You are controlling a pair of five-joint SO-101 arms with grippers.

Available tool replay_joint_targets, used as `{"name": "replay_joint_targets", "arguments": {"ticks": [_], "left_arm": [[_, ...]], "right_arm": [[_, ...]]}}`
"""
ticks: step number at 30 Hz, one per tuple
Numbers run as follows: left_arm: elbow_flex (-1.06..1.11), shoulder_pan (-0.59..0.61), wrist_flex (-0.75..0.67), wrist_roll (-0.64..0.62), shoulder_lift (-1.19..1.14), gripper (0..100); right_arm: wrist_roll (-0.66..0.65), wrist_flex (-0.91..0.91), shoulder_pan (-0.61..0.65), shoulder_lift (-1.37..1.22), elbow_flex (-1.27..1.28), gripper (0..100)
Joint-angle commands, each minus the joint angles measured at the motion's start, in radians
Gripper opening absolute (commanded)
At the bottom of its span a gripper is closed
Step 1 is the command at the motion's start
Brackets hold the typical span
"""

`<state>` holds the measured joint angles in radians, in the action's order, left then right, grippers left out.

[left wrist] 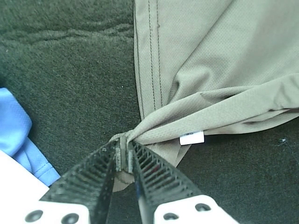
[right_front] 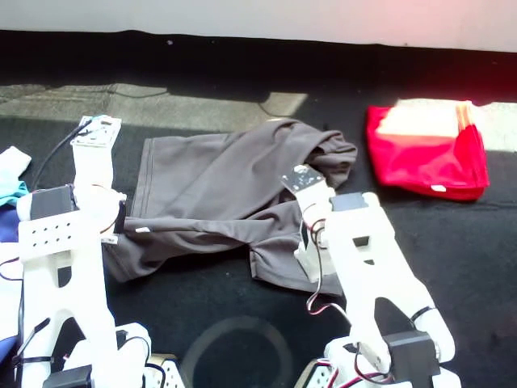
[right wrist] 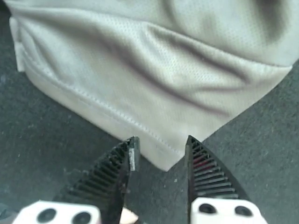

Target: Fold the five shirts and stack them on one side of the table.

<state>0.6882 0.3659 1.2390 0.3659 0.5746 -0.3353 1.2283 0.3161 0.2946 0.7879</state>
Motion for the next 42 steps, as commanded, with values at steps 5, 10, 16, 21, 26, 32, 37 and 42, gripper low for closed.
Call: {"name": "replay_joint_targets", "arguments": {"ticks": [5,10,16,21,26,32,37,42], "left_arm": [[-0.005,-0.007,-0.006,0.005,0.021,1],[-0.005,-0.007,-0.006,0.005,0.022,1],[-0.005,-0.007,-0.006,0.005,0.022,1],[-0.005,-0.007,-0.006,0.005,0.022,1],[-0.005,-0.007,-0.006,0.005,0.022,1],[-0.005,-0.007,-0.006,0.005,0.021,1],[-0.002,-0.007,-0.005,0.005,0.019,1],[0.016,-0.012,-0.005,0.003,0.019,1]], "right_arm": [[-0.008,-0.021,0.008,0.018,0.004,17.2],[-0.008,-0.021,-0.002,0.018,0.005,18.7],[-0.055,-0.028,-0.073,-0.045,0.004,18.7],[-0.057,-0.056,-0.073,-0.147,-0.018,18.7],[-0.057,-0.087,-0.073,-0.157,-0.019,18.7],[-0.058,-0.094,-0.077,-0.157,-0.018,9.8],[-0.055,-0.128,-0.081,-0.147,-0.024,0.5],[-0.055,-0.127,-0.134,-0.120,-0.039,0.5]]}}
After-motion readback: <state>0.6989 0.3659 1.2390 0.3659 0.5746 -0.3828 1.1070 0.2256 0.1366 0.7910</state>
